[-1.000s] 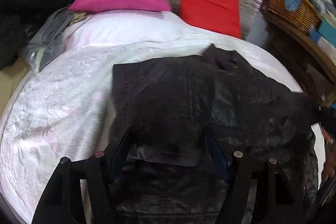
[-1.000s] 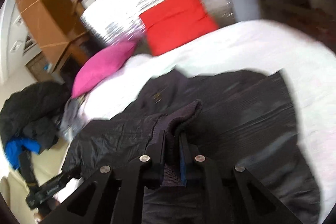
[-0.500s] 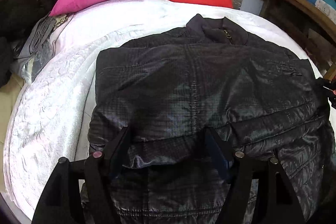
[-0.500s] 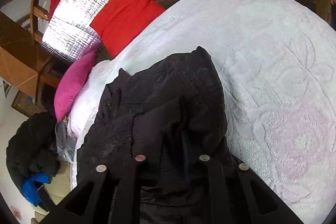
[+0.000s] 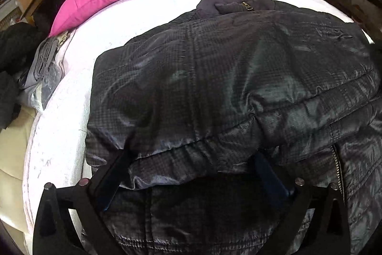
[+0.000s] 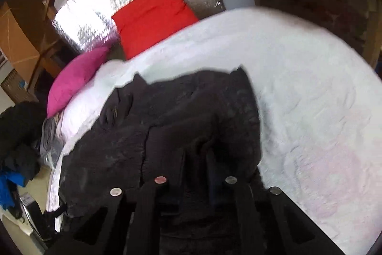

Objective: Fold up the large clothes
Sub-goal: 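Release the sleeve and flatten the jacket body with both grippers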

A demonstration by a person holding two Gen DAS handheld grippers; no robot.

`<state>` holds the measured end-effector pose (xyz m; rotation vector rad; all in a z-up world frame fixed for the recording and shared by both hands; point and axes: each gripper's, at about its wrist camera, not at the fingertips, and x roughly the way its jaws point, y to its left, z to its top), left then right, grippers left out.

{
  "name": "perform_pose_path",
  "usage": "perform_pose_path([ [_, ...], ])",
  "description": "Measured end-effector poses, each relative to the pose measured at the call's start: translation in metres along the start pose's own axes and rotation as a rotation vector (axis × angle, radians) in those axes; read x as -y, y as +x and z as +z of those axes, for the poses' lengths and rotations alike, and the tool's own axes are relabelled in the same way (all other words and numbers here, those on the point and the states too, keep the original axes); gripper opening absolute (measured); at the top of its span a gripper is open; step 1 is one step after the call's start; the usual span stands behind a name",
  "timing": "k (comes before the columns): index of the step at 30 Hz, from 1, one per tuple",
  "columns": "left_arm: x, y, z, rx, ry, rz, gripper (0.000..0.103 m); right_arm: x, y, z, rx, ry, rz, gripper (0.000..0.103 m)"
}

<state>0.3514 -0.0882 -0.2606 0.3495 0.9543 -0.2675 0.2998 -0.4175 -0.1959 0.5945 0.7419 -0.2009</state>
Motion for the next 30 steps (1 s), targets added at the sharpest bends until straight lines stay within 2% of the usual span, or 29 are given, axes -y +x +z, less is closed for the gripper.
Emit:
perform_pose_path([
  [2,-0.001,0.000,-0.002,0.006,0.004,-0.003,0.103,0.001,-0.008,0.001,0.025,-0.011,-0.048,0.014],
  [4,-0.004,0.000,-0.003,-0.011,0.009,-0.008,0.103,0.006,-0.002,-0.001,-0.023,-0.008,-0.075,0.014],
  [6,-0.007,-0.006,-0.005,-0.012,0.018,-0.017,0.103,0.012,0.017,-0.004,-0.119,0.014,-0.078,0.014],
  [7,-0.009,-0.012,-0.004,0.005,0.015,-0.019,0.103,0.015,0.016,-0.003,-0.121,0.021,-0.069,0.014],
  [8,-0.013,-0.018,-0.001,0.033,0.005,-0.022,0.103,0.016,0.013,0.000,-0.111,0.029,-0.059,0.015],
  [11,-0.031,-0.043,0.004,0.133,-0.056,-0.025,0.103,0.020,-0.013,0.011,0.002,0.086,-0.006,0.017],
  [12,-0.036,-0.047,0.005,0.153,-0.080,-0.020,0.103,0.020,-0.024,0.013,0.061,0.095,0.018,0.024],
  [13,-0.042,-0.048,0.006,0.162,-0.109,-0.010,0.103,0.018,-0.028,0.013,0.087,0.096,0.029,0.046],
  [14,-0.048,-0.045,0.007,0.155,-0.138,0.004,0.103,0.015,-0.032,0.012,0.110,0.091,0.039,0.084],
  [15,-0.052,-0.042,0.007,0.143,-0.156,0.016,0.103,0.011,-0.035,0.010,0.124,0.080,0.049,0.090],
  [17,-0.061,-0.029,0.008,0.091,-0.199,0.054,0.103,-0.007,-0.041,0.005,0.185,0.012,0.071,0.089],
  [19,-0.066,-0.018,0.009,0.055,-0.225,0.061,0.103,-0.029,-0.039,0.001,0.178,-0.073,0.066,0.086],
  [21,-0.070,-0.012,0.010,0.029,-0.245,0.045,0.103,-0.050,-0.030,-0.006,0.147,-0.139,0.079,0.067],
  [22,-0.070,-0.010,0.010,0.022,-0.251,0.041,0.103,-0.054,-0.026,-0.007,0.126,-0.160,0.078,0.054],
  [23,-0.071,-0.008,0.011,0.018,-0.257,0.040,0.103,-0.062,-0.017,-0.010,0.094,-0.190,0.072,0.044],
  [24,-0.072,-0.007,0.011,0.017,-0.260,0.041,0.103,-0.072,-0.007,-0.015,0.057,-0.222,0.063,0.039],
  [30,-0.071,0.004,0.015,-0.027,-0.271,0.032,0.103,-0.083,0.030,-0.035,-0.084,-0.288,-0.008,0.038],
])
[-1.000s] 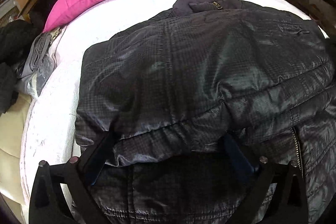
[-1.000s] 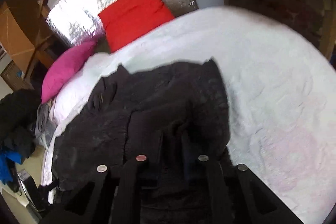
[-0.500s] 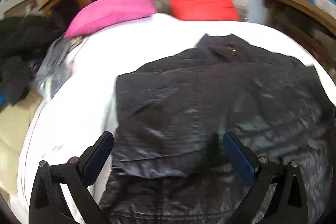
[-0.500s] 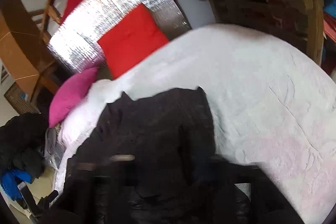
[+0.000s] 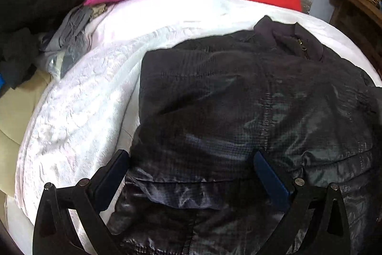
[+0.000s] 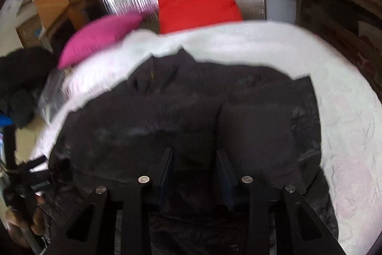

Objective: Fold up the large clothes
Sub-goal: 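Release the sleeve and flatten the jacket body with both grippers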

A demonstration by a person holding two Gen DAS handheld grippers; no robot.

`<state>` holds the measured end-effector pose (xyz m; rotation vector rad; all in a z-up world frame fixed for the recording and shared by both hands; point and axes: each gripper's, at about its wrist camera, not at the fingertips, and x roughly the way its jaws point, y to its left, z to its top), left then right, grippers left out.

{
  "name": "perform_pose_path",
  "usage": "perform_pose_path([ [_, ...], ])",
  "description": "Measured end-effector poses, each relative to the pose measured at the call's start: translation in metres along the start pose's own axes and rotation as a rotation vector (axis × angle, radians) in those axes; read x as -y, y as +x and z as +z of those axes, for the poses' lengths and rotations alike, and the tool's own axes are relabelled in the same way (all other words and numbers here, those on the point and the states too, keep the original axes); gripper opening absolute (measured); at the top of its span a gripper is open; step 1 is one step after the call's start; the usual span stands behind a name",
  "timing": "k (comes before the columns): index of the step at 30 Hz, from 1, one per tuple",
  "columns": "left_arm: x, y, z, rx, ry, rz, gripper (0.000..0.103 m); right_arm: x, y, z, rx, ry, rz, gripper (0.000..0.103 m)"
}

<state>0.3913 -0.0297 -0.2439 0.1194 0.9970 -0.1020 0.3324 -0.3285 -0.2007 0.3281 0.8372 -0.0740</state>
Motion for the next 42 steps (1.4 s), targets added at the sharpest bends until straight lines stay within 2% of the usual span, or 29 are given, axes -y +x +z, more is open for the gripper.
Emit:
perform_pose_path([
  [6,-0.007,0.005,-0.004,-0.053,-0.001,-0.005,0.103,0.011,0.014,-0.006,-0.112,0.045,0.016,0.039],
  [9,-0.020,0.008,-0.006,-0.093,-0.035,-0.062,0.103,0.007,0.013,-0.011,-0.145,0.040,0.011,0.039],
  [11,-0.028,0.007,-0.005,-0.090,-0.054,-0.093,0.103,0.003,0.014,-0.011,-0.159,0.029,0.006,0.039],
  [14,-0.033,-0.002,-0.001,-0.034,-0.051,-0.069,0.103,0.002,0.011,-0.002,-0.156,0.023,0.024,0.040],
  [16,-0.036,-0.012,0.003,0.029,-0.046,-0.036,0.103,0.009,-0.002,0.009,-0.106,0.053,0.067,0.040],
  [18,-0.036,-0.023,0.008,0.093,-0.048,-0.017,0.103,0.023,-0.018,0.023,0.002,0.094,0.066,0.055],
  [19,-0.036,-0.026,0.010,0.114,-0.051,-0.020,0.103,0.028,-0.021,0.026,0.031,0.109,0.057,0.069],
  [20,-0.034,-0.026,0.011,0.121,-0.052,-0.025,0.103,0.036,-0.024,0.031,0.077,0.137,0.043,0.069],
  [21,-0.033,-0.024,0.013,0.120,-0.050,-0.026,0.103,0.046,-0.024,0.035,0.122,0.165,0.035,0.069],
  [22,-0.029,-0.021,0.014,0.114,-0.042,-0.020,0.103,0.050,-0.023,0.035,0.130,0.174,0.037,0.069],
  [26,-0.015,-0.009,0.015,0.105,0.013,0.033,0.103,0.058,0.005,0.043,0.089,0.166,0.019,0.066],
  [28,-0.010,-0.007,0.015,0.111,0.046,0.058,0.103,0.056,0.026,0.044,0.032,0.138,-0.005,0.061],
  [30,-0.005,-0.007,0.015,0.121,0.065,0.077,0.103,0.054,0.045,0.044,-0.011,0.117,-0.042,0.061],
  [38,-0.005,-0.010,0.012,0.144,0.096,0.100,0.103,0.069,0.071,0.051,-0.005,0.159,-0.023,0.061],
  [42,-0.003,-0.014,0.009,0.149,0.095,0.101,0.103,0.067,0.069,0.053,-0.002,0.149,-0.037,0.061],
])
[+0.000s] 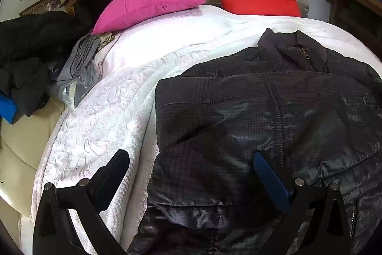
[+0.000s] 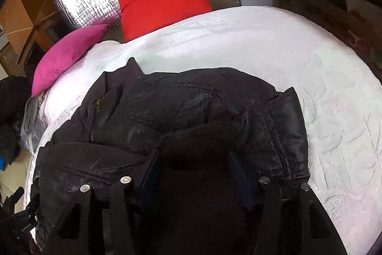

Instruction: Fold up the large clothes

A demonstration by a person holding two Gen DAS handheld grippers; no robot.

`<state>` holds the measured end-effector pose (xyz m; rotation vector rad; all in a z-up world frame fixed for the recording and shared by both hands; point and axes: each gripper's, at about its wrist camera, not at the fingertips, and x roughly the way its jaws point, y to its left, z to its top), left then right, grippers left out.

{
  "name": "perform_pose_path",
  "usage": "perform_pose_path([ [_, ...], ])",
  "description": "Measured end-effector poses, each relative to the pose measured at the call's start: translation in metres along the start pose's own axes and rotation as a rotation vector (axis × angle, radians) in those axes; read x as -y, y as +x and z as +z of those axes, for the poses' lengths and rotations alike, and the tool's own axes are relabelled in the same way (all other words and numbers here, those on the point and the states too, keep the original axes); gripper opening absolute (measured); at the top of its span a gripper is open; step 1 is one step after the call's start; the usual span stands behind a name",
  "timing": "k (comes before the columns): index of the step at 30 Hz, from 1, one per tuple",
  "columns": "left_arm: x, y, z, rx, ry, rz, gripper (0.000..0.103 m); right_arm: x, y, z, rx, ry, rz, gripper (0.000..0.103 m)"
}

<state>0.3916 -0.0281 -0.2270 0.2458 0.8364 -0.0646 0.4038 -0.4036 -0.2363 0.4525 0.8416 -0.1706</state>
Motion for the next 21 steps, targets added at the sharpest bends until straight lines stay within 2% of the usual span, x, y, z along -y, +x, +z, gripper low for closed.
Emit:
perform_pose_path([
  [5,-0.002,-0.003,-0.001,0.004,-0.005,-0.005,0.103,0.002,-0.027,0.001,0.024,0.029,0.031,0.061],
  [10,0.002,-0.007,-0.002,0.008,-0.002,-0.009,0.103,-0.004,-0.065,-0.007,0.040,-0.010,0.070,0.061],
  [16,0.009,-0.009,-0.002,0.008,0.002,-0.011,0.103,0.004,-0.074,-0.027,-0.043,-0.017,0.096,0.061],
  [21,0.024,-0.006,-0.003,-0.004,0.055,-0.013,0.103,0.019,-0.056,-0.032,-0.108,0.023,0.107,0.061],
])
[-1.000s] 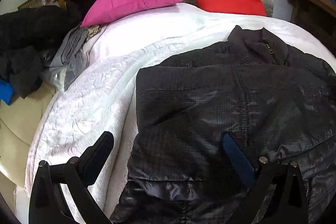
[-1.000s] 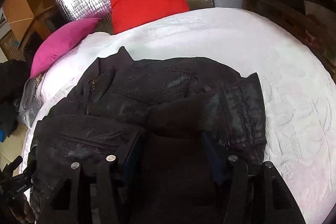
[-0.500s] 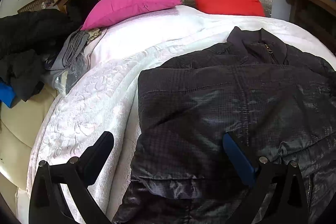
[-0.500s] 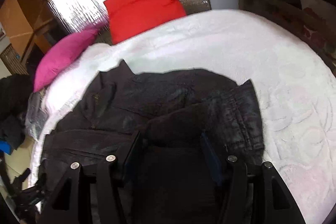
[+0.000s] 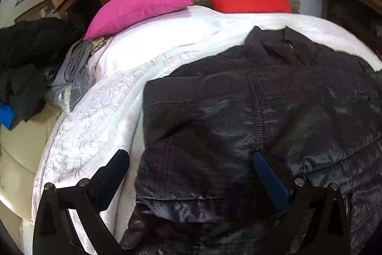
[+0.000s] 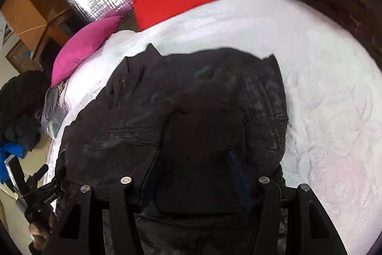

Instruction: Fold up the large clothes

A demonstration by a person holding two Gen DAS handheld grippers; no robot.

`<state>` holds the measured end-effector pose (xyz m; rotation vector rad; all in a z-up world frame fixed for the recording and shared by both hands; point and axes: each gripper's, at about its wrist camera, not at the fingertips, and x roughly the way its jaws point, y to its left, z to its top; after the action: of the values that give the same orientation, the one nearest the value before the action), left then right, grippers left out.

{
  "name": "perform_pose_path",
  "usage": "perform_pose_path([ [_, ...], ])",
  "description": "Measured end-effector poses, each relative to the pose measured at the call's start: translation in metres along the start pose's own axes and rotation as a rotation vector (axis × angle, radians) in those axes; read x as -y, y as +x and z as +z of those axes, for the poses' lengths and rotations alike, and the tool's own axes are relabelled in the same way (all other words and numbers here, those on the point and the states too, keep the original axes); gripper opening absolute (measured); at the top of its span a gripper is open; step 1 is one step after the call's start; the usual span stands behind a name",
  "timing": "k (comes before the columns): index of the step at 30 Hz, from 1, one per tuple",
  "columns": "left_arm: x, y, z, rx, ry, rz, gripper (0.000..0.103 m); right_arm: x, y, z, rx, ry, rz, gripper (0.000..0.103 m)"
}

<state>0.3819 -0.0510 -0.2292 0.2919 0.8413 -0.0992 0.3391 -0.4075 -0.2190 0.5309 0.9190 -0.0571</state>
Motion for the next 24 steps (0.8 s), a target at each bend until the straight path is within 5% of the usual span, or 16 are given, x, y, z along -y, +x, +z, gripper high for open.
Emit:
perform_pose_path([
  [6,0.005,0.013,0.000,-0.055,0.008,-0.018,0.103,0.014,0.025,0.009,0.009,0.006,-0.075,0.061],
  [15,-0.020,-0.014,0.008,0.033,-0.105,-0.110,0.103,0.049,-0.009,0.021,0.025,0.140,0.085,0.062],
  [20,-0.017,-0.017,0.007,0.040,-0.103,-0.180,0.103,0.059,-0.008,0.012,-0.060,0.213,0.261,0.062],
  [24,-0.001,-0.006,0.005,-0.001,-0.042,-0.161,0.103,0.049,0.006,0.008,-0.071,0.186,0.223,0.063],
])
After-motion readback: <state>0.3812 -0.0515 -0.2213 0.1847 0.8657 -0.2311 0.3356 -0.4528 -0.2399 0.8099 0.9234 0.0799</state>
